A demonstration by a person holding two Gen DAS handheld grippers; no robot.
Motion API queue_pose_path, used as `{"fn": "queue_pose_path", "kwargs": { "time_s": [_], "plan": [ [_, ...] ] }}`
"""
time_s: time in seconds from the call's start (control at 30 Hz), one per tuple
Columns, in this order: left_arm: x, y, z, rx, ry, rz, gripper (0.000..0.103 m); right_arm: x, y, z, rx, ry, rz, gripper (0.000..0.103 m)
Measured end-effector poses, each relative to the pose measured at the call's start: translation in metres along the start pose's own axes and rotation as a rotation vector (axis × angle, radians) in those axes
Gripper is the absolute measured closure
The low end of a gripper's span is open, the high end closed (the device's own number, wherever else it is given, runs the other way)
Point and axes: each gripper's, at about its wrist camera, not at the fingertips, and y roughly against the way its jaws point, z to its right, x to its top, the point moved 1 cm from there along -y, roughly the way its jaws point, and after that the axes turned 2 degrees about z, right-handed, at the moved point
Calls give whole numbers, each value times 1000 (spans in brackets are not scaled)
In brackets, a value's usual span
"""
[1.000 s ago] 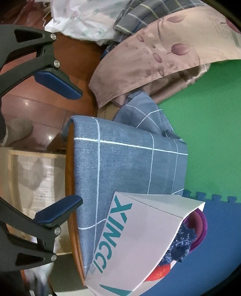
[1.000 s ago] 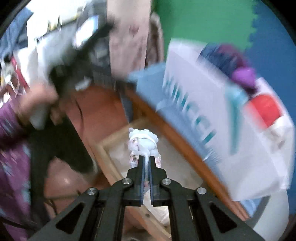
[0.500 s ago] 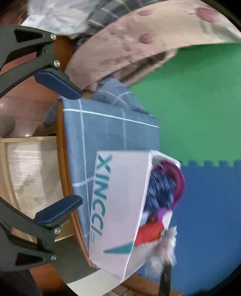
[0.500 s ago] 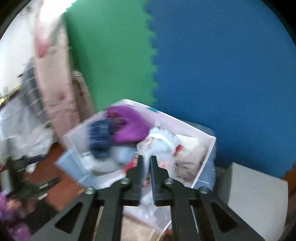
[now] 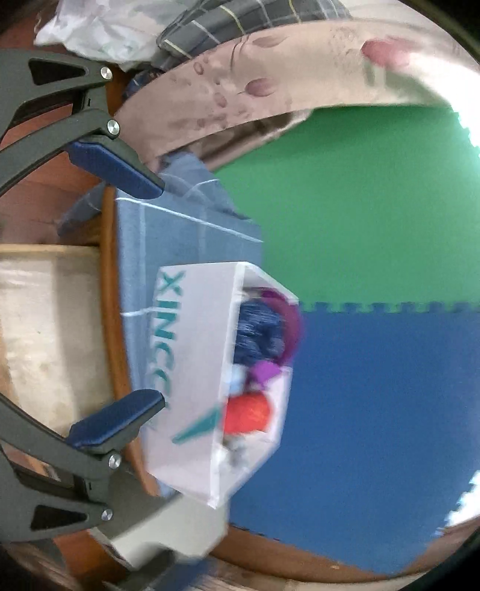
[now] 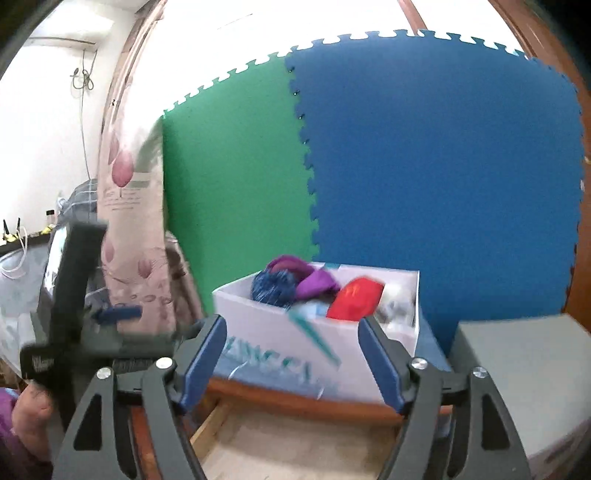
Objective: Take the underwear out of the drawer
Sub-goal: 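Drop the white-pink sock into the shoe box and open the right gripper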
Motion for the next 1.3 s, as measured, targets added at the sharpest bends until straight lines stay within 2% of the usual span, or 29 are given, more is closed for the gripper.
{"fn": "queue_pose_path", "kwargs": {
  "time_s": [0.07, 0.27, 0.4, 0.53, 0.73, 0.8, 0.97, 1.13, 1.3],
  "plan": [
    [3, 18, 8, 11, -21, 56, 1, -5, 7, -6, 22, -14, 5, 25],
    [6, 29, 27, -12, -38, -6, 0, -21, 14, -4, 29, -58, 35, 24],
    [1, 30, 36, 44, -66, -75, 0, -24, 23, 0, 27, -69, 37, 24],
    [-1, 41, 33, 47, -43, -7, 0, -24, 33, -2, 32, -58, 49, 24],
    [-4, 30, 32, 14, -9, -90, 0, -24, 37, -3, 38, -60, 56, 24],
    [-8, 26, 35, 26, -22, -102, 0, -24, 38, -2, 37, -62, 56, 24],
    [-21, 22, 42, 88, -54, -96, 1, -27, 35, -1, 41, -67, 39, 24],
    [-25, 16, 35, 85, -35, -120, 1, -29, 36, -2, 43, -65, 40, 24],
    [-25, 19, 35, 92, -43, -108, 1, -31, 34, -2, 44, -67, 34, 23]
  ]
}}
